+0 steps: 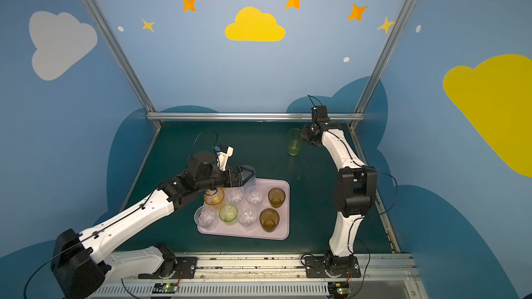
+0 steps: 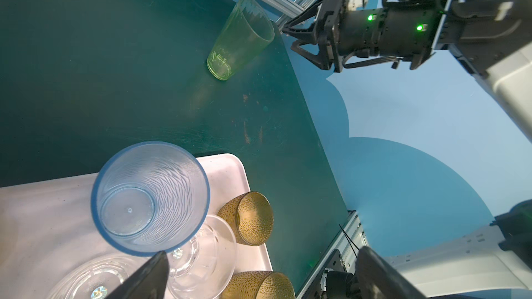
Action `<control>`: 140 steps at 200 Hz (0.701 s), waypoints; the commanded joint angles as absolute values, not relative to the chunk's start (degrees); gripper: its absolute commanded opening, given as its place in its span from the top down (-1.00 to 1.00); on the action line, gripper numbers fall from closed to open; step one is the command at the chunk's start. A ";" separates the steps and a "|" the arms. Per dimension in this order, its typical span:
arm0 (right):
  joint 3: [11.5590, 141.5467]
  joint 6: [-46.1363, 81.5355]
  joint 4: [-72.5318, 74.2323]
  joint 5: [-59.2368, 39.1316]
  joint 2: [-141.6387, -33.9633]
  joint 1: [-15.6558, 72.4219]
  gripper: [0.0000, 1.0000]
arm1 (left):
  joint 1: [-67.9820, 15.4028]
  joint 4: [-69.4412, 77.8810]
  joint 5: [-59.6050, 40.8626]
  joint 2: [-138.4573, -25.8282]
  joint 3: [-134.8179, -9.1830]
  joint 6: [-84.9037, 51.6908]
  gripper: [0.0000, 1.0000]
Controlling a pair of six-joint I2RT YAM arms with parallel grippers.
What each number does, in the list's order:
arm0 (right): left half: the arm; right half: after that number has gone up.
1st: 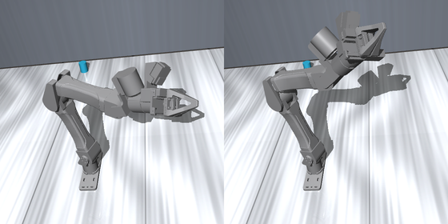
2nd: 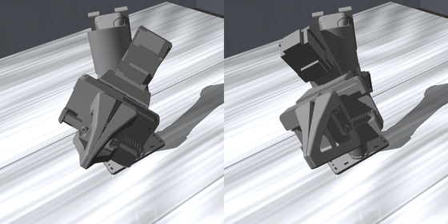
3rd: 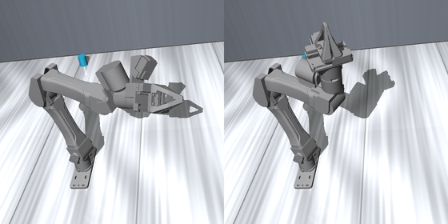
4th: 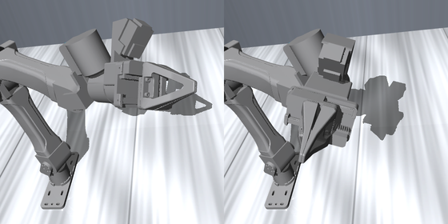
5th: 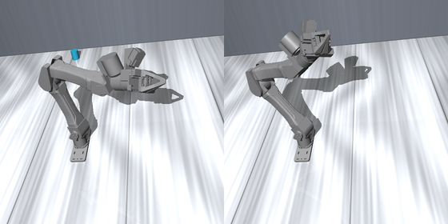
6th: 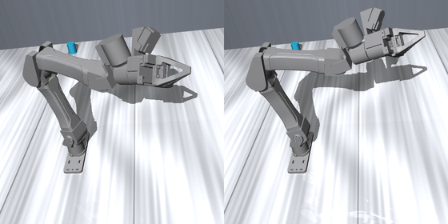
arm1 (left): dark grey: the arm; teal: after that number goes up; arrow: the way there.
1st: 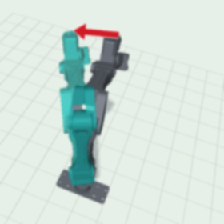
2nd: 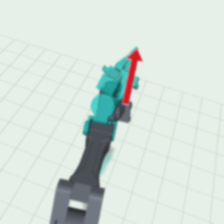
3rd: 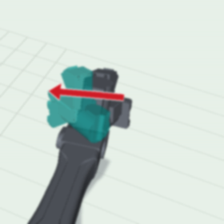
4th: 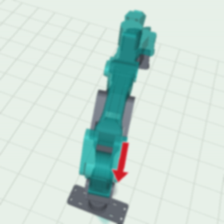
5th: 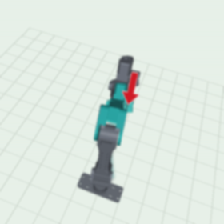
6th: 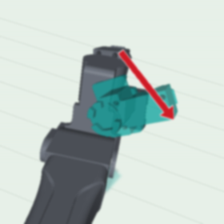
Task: Place the glasses into the tray
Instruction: 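Move the right gripper to the green glass and close on its rim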
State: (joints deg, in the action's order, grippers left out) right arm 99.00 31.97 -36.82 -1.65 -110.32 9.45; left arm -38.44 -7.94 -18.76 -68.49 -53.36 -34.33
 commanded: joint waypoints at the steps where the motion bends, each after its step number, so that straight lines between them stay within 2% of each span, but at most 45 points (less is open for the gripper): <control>1: 100.98 30.00 -36.06 -4.56 -111.59 9.10 0.15 | -38.67 -7.91 -18.63 -68.82 -54.93 -33.16 -0.99; 33: 102.42 29.70 -36.39 -3.53 -113.25 9.06 0.17 | -38.67 -8.05 -19.11 -69.94 -55.43 -33.30 -0.99; 93: 105.24 29.32 -37.74 -3.91 -116.84 9.22 0.52 | -38.77 -8.75 -18.66 -70.24 -55.73 -33.04 -0.99; 140: 106.85 28.84 -38.89 -3.56 -118.62 9.42 0.59 | -38.83 -9.10 -18.01 -70.44 -55.81 -32.78 -0.99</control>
State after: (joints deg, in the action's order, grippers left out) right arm 104.42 29.50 -37.34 -3.75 -117.49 9.21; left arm -38.68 -8.47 -18.70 -70.41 -54.54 -33.89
